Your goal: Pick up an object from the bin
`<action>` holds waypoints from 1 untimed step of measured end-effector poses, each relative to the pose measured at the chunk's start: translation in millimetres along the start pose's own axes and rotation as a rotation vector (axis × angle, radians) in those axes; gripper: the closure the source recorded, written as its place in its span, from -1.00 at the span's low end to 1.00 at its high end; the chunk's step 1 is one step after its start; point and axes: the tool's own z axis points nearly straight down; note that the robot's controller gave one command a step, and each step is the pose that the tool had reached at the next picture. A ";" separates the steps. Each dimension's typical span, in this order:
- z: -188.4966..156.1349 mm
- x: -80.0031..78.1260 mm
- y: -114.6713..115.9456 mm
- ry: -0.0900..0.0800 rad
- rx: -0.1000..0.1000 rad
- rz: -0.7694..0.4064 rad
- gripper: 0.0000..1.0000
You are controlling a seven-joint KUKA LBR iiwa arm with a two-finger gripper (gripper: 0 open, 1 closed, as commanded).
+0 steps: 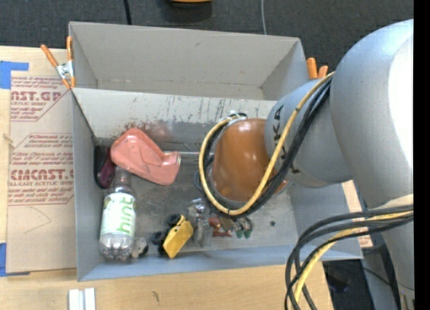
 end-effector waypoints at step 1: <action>-9.8 2.7 -7.6 0.002 0.000 -0.006 1.00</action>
Offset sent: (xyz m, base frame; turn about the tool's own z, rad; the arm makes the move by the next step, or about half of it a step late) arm 0.0069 -0.0037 0.0296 0.0028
